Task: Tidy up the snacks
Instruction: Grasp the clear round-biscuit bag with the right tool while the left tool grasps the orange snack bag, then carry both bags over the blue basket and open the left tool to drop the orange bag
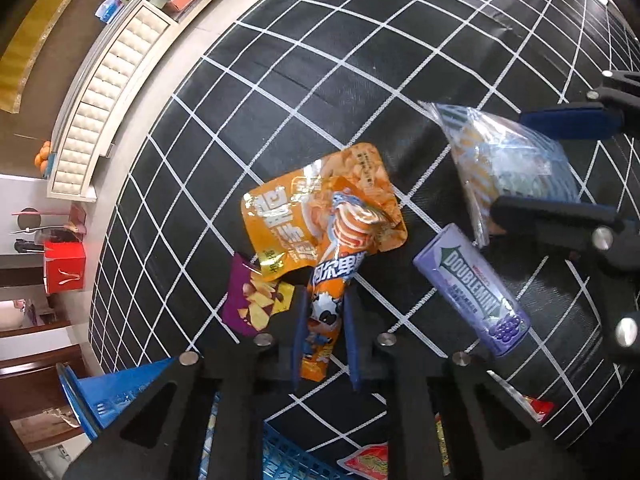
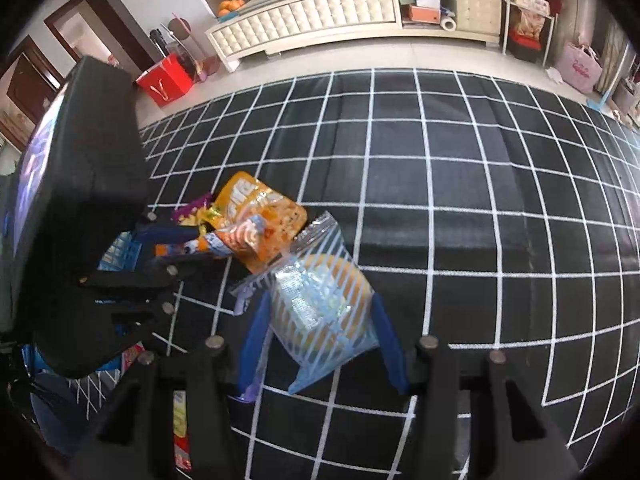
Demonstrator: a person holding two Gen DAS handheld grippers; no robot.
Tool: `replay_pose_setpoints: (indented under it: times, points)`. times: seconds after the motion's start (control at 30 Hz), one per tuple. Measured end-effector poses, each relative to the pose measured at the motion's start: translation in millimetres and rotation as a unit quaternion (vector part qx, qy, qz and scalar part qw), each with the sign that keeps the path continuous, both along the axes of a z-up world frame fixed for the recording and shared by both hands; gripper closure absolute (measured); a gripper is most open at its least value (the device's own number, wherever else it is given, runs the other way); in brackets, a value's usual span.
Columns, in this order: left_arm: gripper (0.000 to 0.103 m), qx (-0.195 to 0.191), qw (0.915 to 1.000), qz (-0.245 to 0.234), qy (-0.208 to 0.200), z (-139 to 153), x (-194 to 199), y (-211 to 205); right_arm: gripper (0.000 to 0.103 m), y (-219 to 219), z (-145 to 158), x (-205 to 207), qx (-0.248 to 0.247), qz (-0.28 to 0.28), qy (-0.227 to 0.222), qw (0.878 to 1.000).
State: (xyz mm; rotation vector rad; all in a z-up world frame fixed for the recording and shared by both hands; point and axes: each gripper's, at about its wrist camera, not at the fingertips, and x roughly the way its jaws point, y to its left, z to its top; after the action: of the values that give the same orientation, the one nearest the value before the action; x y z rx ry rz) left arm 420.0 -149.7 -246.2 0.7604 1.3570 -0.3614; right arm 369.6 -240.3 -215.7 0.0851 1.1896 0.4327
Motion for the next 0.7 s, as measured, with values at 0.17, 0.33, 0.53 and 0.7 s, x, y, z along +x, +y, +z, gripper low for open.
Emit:
replay_pose_setpoints:
  times: [0.17, 0.33, 0.53, 0.7]
  points:
    - [0.092, -0.024, 0.9994, 0.019, -0.017, 19.2, -8.7, 0.3, 0.047, -1.1, 1.4, -0.7, 0.008, -0.009, 0.007, 1.000]
    - [0.092, -0.052, 0.9973, 0.031, -0.042, 55.6, -21.9, 3.4, 0.047, 0.4, 17.2, -7.8, 0.009, -0.012, 0.000, 1.000]
    - [0.092, -0.072, 0.9942, 0.024, -0.075, 100.6, -50.5, 7.2, 0.047, -2.0, 59.5, -27.5, -0.008, -0.016, -0.030, 0.999]
    - [0.092, -0.097, 0.9891, 0.038, -0.104, 139.7, -73.0, 26.8, 0.047, 1.5, 102.1, -43.5, -0.017, -0.013, -0.058, 0.998]
